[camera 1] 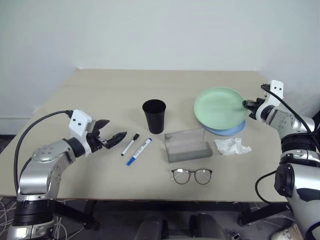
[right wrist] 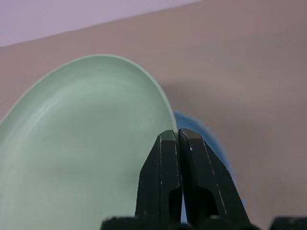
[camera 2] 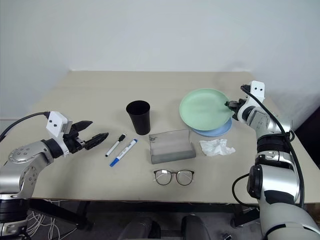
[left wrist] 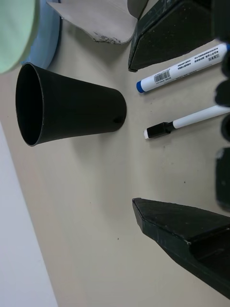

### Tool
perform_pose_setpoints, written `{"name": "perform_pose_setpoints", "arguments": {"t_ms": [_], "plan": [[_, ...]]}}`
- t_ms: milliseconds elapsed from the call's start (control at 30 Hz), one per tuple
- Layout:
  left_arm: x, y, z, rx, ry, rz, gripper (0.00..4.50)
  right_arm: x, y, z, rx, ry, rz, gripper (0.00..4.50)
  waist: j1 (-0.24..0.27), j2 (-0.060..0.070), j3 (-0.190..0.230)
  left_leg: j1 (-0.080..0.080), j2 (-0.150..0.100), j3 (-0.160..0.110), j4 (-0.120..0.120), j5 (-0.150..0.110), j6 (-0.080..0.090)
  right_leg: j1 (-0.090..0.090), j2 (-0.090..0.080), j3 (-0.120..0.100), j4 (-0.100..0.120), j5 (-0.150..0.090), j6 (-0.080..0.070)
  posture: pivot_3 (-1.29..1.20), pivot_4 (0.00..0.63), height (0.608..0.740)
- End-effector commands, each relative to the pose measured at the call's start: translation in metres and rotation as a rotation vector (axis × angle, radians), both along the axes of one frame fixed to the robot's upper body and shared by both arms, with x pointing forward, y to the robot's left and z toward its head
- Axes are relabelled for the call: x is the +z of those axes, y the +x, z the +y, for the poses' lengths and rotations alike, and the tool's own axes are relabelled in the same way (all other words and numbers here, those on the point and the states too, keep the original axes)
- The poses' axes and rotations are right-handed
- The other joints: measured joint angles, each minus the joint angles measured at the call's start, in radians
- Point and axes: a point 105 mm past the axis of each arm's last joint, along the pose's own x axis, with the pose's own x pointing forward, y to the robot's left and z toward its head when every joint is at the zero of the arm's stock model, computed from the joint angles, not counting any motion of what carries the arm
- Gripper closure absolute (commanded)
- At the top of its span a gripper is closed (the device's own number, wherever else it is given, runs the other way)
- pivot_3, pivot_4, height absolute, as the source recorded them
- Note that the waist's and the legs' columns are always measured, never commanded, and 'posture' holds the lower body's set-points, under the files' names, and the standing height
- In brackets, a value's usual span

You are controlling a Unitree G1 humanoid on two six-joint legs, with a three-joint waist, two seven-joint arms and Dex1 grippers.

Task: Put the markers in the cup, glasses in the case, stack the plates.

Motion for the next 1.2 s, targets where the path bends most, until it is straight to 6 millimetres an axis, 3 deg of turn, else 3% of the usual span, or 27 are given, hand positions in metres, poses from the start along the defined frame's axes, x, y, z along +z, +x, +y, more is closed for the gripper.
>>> {"name": "perform_pose_setpoints", "arguments": {"t_ms": [33,733,1200], "plan": [[0.017,0.001,0.0,0.0,0.016,-0.063,0.0,0.021,0.009,-0.003,-0.039,-0.031,-0.065,4.49,-0.001,0.0,0.0,0.0,0.0,0.002,0.0,0.0,0.001,0.0,0.0,0.001,0.0,0.0,0.0,0.0,0.0,0.738],[0.018,0.002,0.001,0.007,0.022,-0.068,0.0,0.008,0.01,-0.007,-0.049,-0.079,-0.022,4.49,-0.045,0.0,0.0,0.002,0.001,0.01,0.0,0.002,0.004,-0.001,-0.001,0.005,0.0,0.003,0.01,0.0,0.0,0.738],[0.018,0.002,0.0,0.005,0.023,-0.072,0.0,0.011,0.018,0.015,-0.024,-0.053,-0.046,4.49,-0.045,0.0,0.0,0.002,0.001,0.011,0.0,0.002,0.004,-0.001,-0.001,0.005,0.0,0.006,0.008,0.0,0.0,0.738]]}}
